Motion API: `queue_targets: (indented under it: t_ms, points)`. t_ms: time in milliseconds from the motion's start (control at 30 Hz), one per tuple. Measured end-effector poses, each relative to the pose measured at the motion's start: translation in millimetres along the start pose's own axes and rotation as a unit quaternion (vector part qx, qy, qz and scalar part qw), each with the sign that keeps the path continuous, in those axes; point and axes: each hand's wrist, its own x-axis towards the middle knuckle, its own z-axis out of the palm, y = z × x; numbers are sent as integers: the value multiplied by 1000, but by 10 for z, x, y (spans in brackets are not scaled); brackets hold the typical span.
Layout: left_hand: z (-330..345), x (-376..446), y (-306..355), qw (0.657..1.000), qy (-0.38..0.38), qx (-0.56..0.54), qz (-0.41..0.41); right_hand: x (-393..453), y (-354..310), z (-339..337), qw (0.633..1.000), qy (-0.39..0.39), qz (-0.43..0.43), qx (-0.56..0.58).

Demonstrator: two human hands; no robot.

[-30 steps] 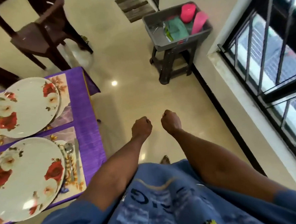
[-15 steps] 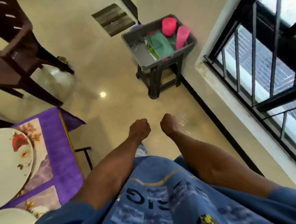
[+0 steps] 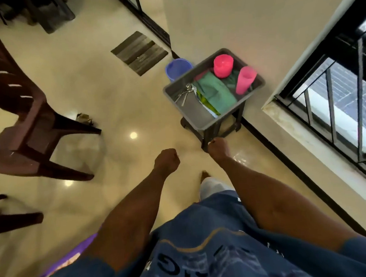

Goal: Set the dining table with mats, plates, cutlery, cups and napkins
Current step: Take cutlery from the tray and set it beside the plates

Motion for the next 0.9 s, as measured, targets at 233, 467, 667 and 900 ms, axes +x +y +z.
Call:
queue_targets:
  t_ms: [233, 467, 667, 900]
  points:
    - [-531, 1324, -30, 999, -13, 0, 38, 1282, -502, 337, 991, -68, 102, 48]
    - [-1184, 2665, 209, 996, -21, -75, 40, 1978, -1531, 357, 951, -85, 190, 229]
    - [-1331, 3681, 623, 992, -60, -108, 10, 2617, -1815, 371, 922, -44, 239, 302]
    - [-830, 4549, 752, 992, -113, -56, -8, 3226, -1520, 694, 893, 6, 287, 348]
